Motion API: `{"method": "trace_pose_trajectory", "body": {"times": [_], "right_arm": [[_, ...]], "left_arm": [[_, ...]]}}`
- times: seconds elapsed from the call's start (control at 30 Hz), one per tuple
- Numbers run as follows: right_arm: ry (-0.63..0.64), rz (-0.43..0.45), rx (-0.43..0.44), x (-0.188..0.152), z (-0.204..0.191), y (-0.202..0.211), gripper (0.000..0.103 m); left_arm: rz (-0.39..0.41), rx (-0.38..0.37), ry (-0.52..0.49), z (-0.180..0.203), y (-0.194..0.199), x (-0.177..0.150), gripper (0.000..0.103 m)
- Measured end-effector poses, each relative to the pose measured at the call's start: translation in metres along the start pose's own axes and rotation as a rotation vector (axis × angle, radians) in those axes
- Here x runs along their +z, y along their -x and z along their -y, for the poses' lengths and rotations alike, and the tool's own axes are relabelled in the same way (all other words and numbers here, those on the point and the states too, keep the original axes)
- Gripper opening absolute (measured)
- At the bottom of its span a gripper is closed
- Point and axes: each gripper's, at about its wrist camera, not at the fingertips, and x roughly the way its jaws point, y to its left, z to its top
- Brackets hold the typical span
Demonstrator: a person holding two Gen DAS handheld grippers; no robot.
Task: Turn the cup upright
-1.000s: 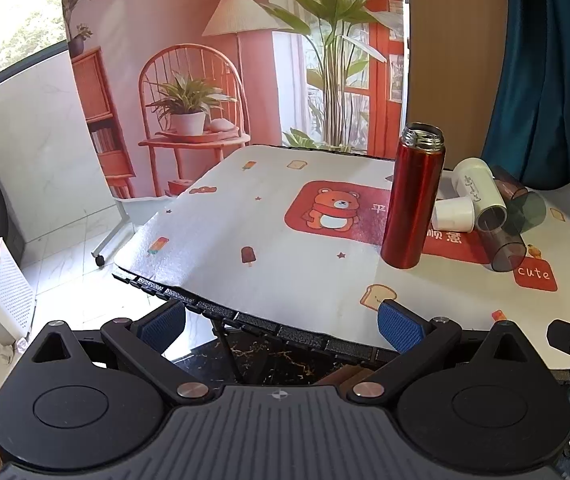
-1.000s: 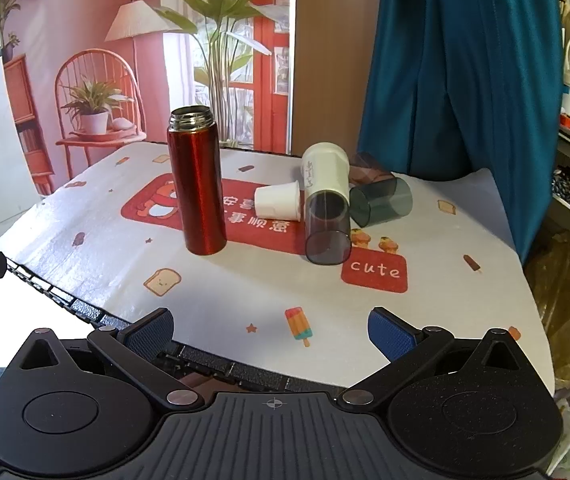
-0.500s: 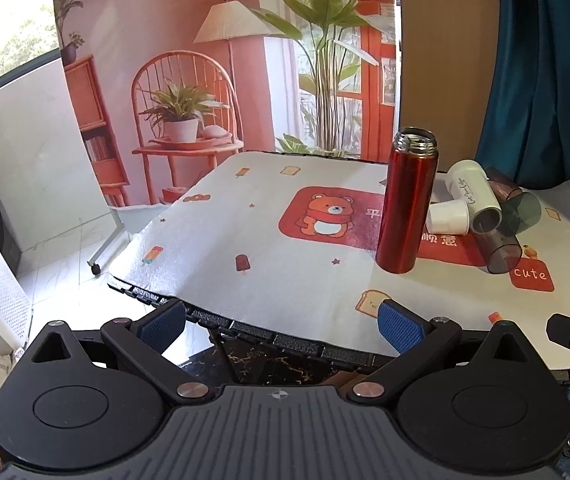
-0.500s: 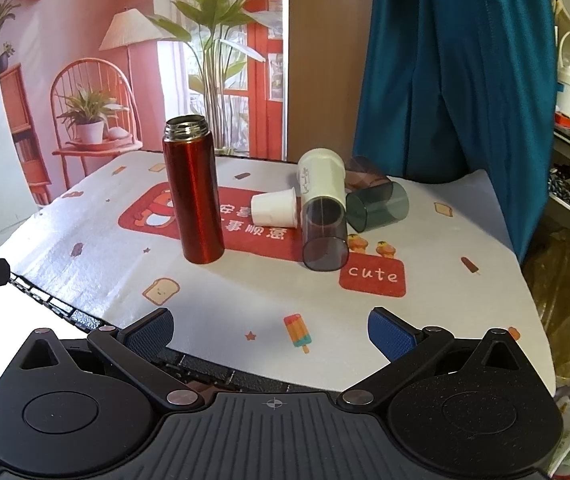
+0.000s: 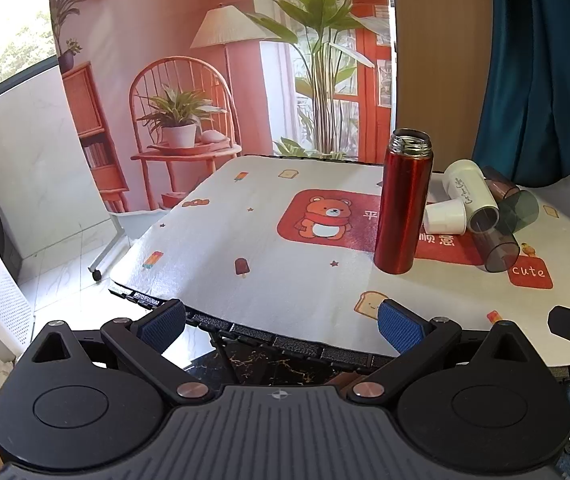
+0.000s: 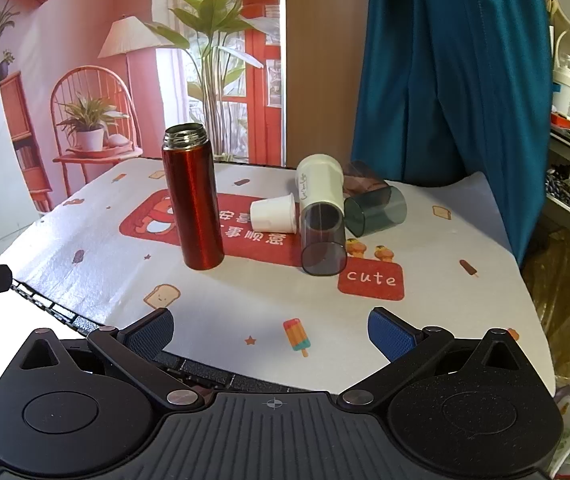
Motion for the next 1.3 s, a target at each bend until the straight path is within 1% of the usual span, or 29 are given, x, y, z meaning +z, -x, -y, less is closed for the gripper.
{"method": "trace_pose_trajectory", "body": {"times": [0.17, 0.57, 1.3], "right_arm": [[-0.003, 0.006, 0.0, 0.001, 0.0, 0.0, 0.103], [-0.006, 0.05, -0.003, 0.003, 0.002, 0.009, 0.103], [-0.009, 0.061, -0.007, 0.002, 0.003, 0.013, 0.103]], "left_arm": [[0.003, 0.004, 0.005, -0.001, 0.0, 0.0, 0.103], [0.033, 0.013, 0.017, -0.001, 0.005, 0.0, 0.103], [0.062, 0.012, 0.017, 0.0, 0.013, -0.002, 0.103]]}}
